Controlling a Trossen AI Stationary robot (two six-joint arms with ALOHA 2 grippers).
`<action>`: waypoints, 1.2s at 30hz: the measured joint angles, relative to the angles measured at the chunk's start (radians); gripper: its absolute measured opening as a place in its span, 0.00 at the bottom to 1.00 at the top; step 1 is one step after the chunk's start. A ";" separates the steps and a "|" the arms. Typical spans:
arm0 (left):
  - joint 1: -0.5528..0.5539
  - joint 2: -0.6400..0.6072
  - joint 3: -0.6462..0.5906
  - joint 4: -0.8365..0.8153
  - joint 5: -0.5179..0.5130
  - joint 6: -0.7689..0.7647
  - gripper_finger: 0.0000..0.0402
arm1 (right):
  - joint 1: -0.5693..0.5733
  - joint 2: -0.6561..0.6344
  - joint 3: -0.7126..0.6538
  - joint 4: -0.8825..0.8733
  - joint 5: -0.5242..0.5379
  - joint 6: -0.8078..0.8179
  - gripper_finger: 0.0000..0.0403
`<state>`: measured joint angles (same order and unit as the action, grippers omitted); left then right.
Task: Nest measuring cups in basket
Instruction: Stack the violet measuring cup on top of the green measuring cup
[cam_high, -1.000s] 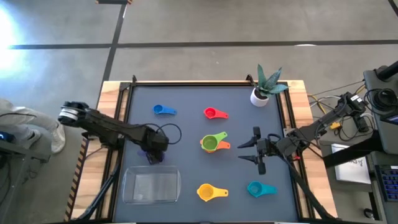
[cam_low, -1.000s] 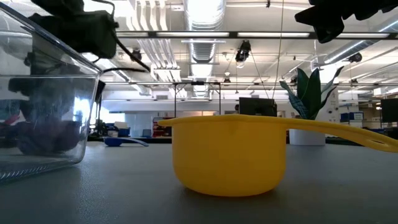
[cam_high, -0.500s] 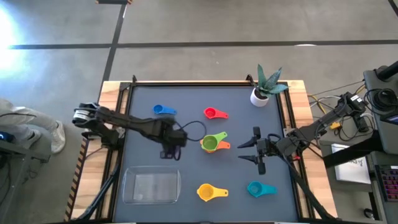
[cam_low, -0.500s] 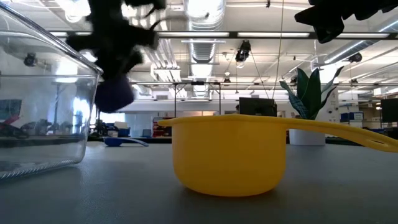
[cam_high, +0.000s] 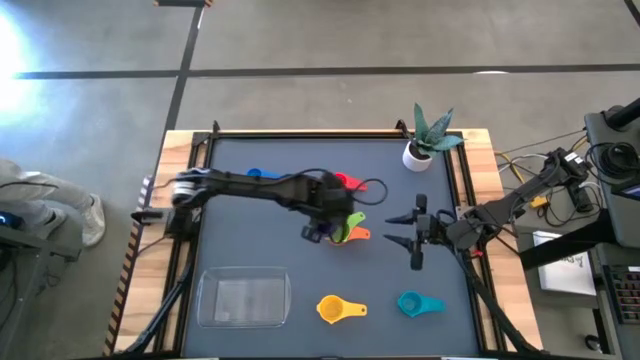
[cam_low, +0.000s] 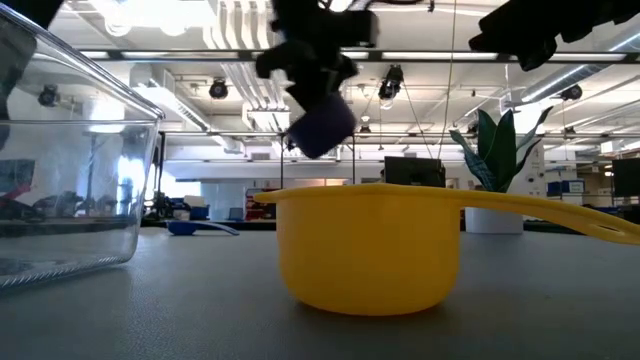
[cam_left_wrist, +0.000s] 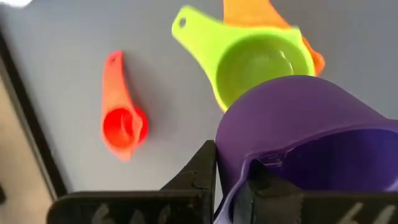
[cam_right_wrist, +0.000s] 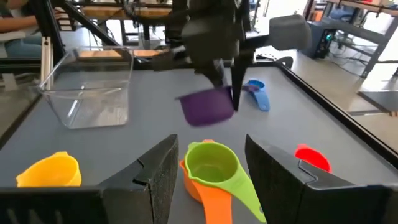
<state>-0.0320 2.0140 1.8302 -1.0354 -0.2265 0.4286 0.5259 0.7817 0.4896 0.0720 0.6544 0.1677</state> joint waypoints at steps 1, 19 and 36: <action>0.002 0.027 0.028 0.000 0.008 0.015 0.00 | 0.000 -0.008 0.000 -0.012 0.000 0.003 0.44; 0.043 0.258 0.232 -0.060 0.105 0.028 0.10 | 0.000 -0.029 0.000 -0.069 -0.002 0.042 0.44; 0.042 0.126 0.271 -0.192 -0.022 -0.187 0.48 | 0.000 -0.027 0.000 -0.091 -0.074 0.071 0.44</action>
<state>0.0096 2.1400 2.1010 -1.2278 -0.2487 0.2420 0.5262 0.7547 0.4896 -0.0189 0.5809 0.2392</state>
